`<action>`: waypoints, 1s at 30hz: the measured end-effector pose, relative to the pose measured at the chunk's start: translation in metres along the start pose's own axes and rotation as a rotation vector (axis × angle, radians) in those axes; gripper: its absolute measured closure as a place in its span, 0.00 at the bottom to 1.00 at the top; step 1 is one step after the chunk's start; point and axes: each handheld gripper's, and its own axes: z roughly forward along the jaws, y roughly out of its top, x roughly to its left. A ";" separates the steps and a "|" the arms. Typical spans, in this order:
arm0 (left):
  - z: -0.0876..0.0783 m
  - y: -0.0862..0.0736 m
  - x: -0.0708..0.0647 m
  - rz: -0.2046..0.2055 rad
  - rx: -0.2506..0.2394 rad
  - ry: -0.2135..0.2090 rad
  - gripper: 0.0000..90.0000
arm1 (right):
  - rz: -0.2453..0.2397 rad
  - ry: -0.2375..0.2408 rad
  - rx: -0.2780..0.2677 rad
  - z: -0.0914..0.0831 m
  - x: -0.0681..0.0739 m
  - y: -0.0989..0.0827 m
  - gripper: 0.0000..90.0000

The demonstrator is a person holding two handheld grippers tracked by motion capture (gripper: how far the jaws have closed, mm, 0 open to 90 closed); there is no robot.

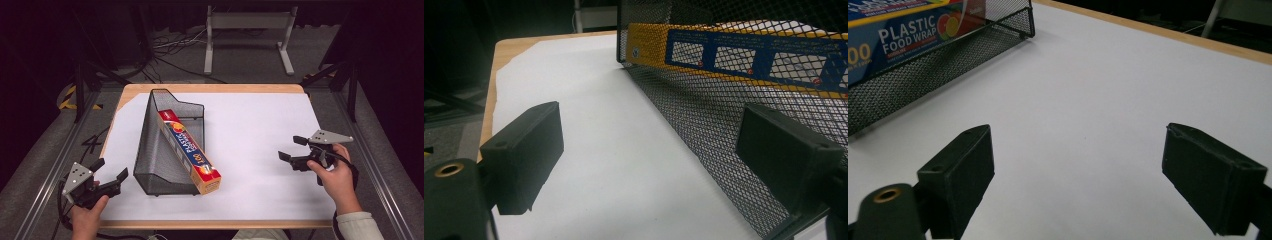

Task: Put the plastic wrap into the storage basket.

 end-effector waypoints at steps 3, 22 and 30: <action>0.001 -0.001 0.000 0.001 0.004 0.004 0.14 | 0.010 -0.002 0.009 0.001 -0.003 -0.012 0.16; 0.005 -0.003 -0.002 0.006 0.027 -0.024 0.12 | 0.037 -0.012 0.041 0.007 -0.001 -0.053 0.15; 0.006 -0.003 -0.002 0.008 0.030 -0.032 0.12 | -0.003 0.012 0.087 0.013 0.002 -0.057 0.14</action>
